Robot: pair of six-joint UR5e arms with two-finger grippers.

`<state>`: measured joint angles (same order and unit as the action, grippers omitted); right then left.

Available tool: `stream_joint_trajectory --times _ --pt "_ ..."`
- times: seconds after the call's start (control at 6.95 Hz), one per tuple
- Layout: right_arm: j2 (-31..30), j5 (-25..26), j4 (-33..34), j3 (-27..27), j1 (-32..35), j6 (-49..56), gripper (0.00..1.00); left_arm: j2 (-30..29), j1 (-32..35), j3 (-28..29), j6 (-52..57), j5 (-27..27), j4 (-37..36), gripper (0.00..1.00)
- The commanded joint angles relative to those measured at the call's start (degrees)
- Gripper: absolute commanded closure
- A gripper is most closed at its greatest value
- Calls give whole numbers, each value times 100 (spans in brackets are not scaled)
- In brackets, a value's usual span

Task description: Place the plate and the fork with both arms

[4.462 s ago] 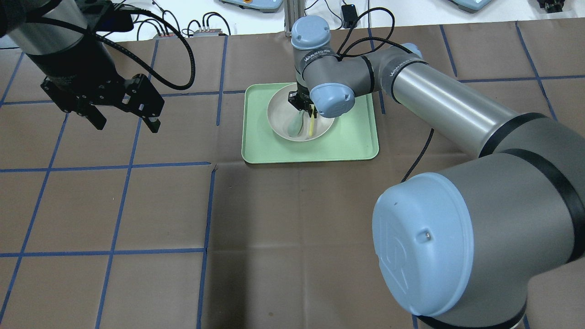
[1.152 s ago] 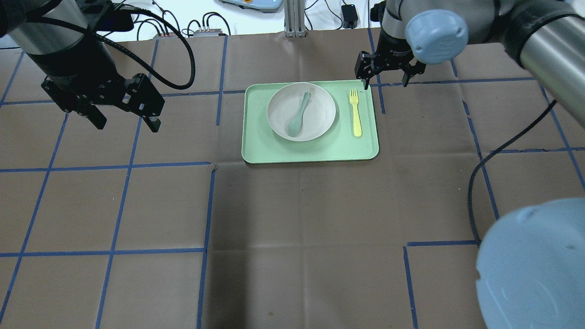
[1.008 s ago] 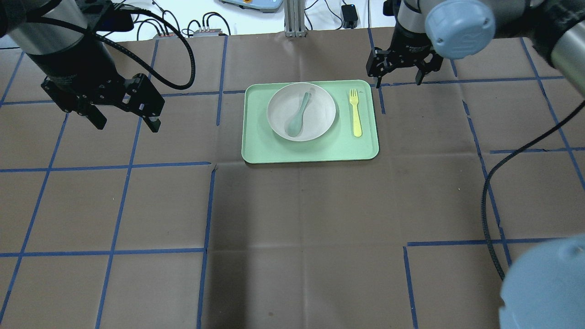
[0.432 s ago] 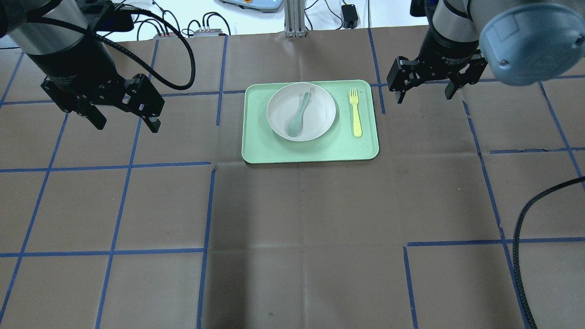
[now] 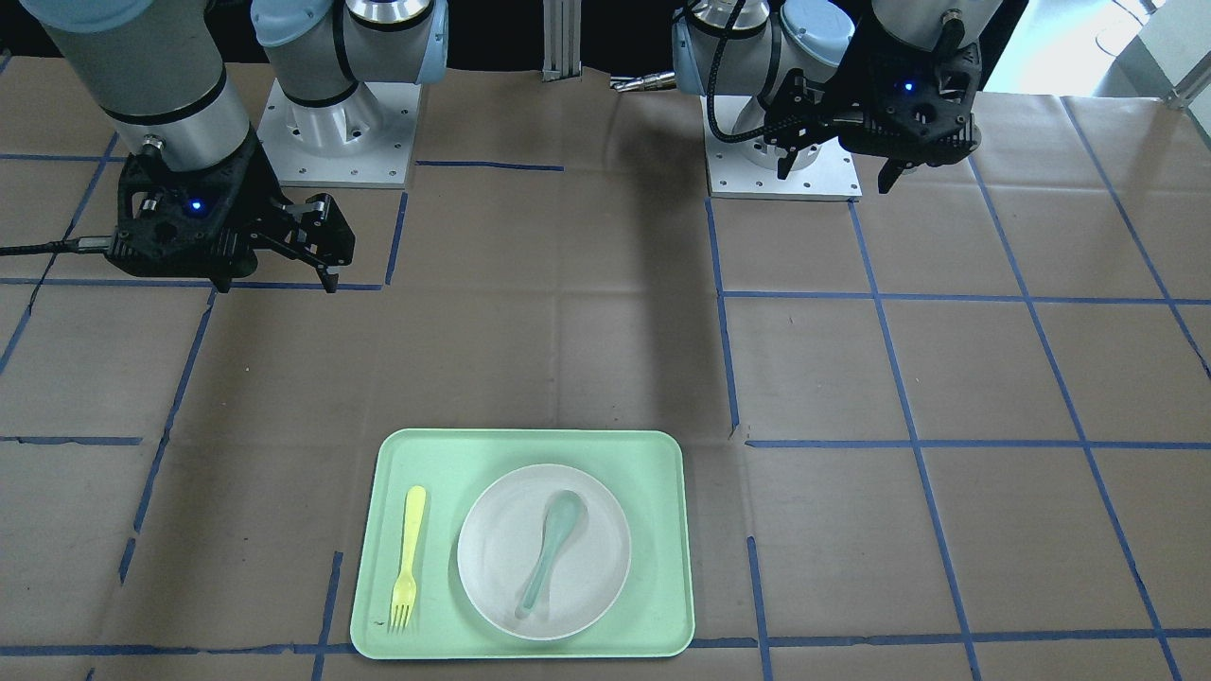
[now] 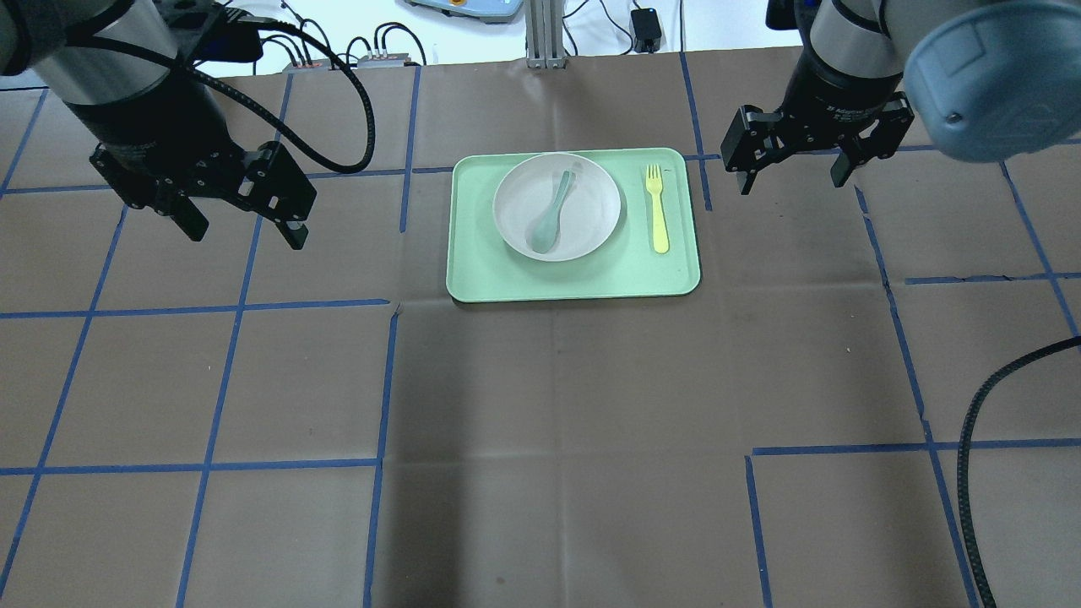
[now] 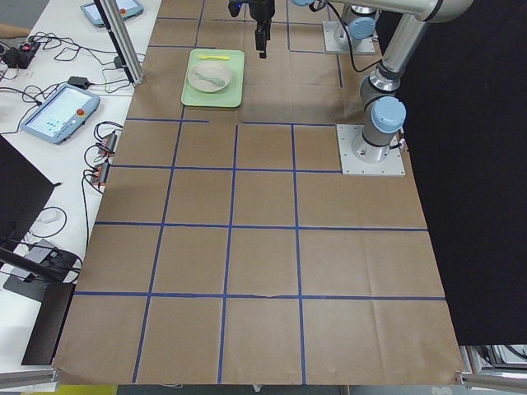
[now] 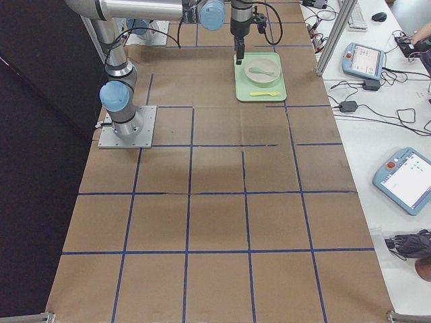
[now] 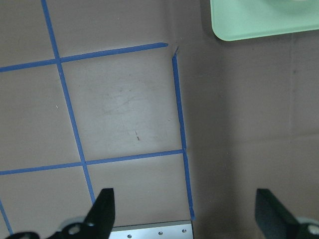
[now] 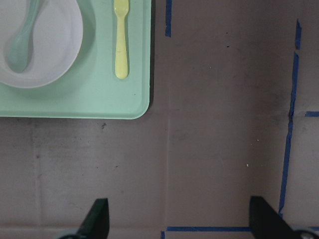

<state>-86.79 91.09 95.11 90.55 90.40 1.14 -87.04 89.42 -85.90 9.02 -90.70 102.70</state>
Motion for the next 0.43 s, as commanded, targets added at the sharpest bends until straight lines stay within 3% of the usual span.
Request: stream_joint_trajectory --times 0.0,0.29 --pt "-14 -12 -1 16 4 0 0 -6 40 -14 56 0 -13 0" --pt "-23 -4 -1 -2 4 0 0 -6 40 -23 30 0 -13 0"
